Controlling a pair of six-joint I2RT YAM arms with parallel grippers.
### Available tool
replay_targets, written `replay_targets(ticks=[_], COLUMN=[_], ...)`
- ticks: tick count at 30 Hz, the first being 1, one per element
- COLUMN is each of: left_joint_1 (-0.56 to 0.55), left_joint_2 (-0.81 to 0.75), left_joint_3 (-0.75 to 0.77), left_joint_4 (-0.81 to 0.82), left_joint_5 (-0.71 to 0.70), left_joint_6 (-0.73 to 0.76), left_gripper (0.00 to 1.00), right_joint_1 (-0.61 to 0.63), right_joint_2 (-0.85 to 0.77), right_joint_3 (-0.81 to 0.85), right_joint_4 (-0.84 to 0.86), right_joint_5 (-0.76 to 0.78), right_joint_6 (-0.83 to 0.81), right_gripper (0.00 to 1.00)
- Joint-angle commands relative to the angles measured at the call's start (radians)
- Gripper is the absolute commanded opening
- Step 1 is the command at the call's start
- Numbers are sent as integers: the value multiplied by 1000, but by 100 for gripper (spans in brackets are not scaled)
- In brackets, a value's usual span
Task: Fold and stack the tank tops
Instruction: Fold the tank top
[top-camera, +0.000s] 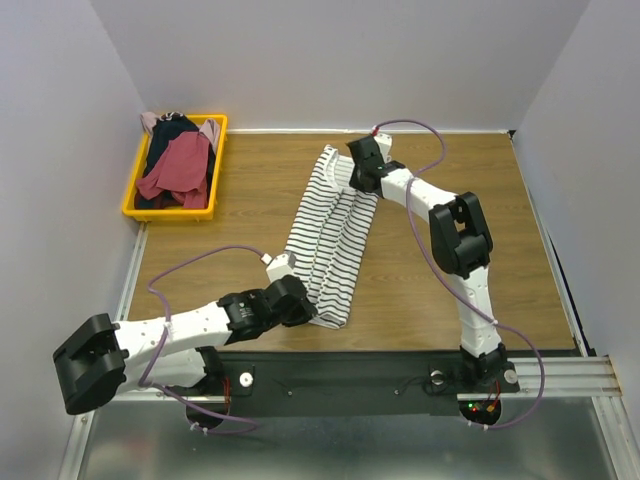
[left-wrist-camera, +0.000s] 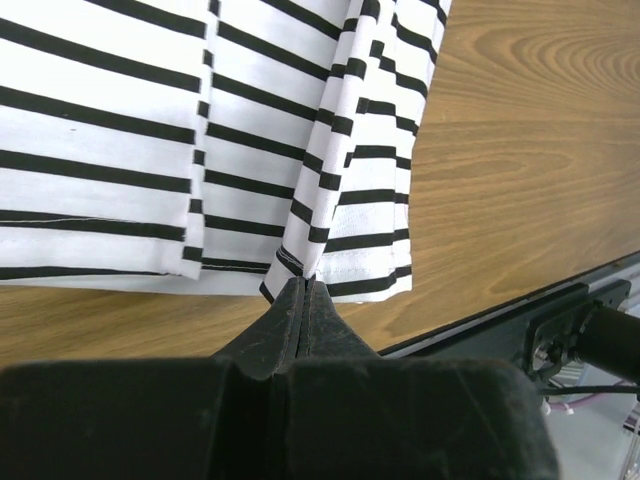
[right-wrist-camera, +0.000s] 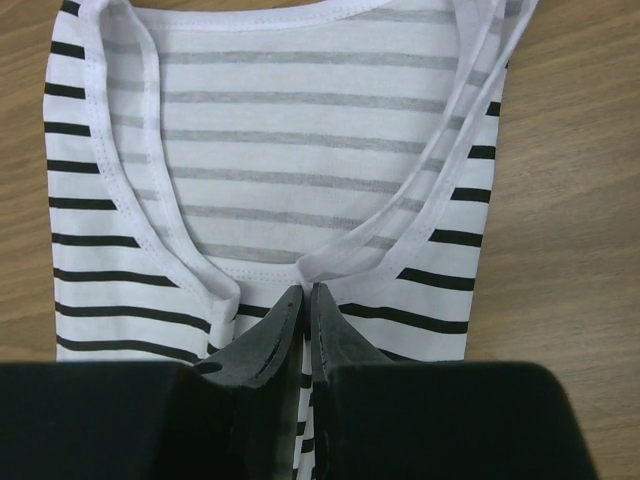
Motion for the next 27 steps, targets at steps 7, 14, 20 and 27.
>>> replay_targets(ticks=[7, 14, 20, 27], left_joint_1=[13, 19, 23, 24], left_joint_2=[-48, -56, -53, -73], left_joint_3=[-14, -22, -19, -19], left_joint_4=[-113, -124, -129, -138], left_joint_5=[-2, -8, -13, -27], left_joint_6=[6, 3, 8, -3], left_gripper=[0, 0, 0, 7], right_joint_1=[18, 25, 27, 27], right_joint_2=[45, 72, 79, 99], right_joint_3=[117, 143, 148, 188], right_joint_4=[26, 25, 25, 25], right_joint_5=[66, 64, 58, 32], right_joint_6=[-3, 0, 11, 8], right_gripper=[11, 11, 13, 30])
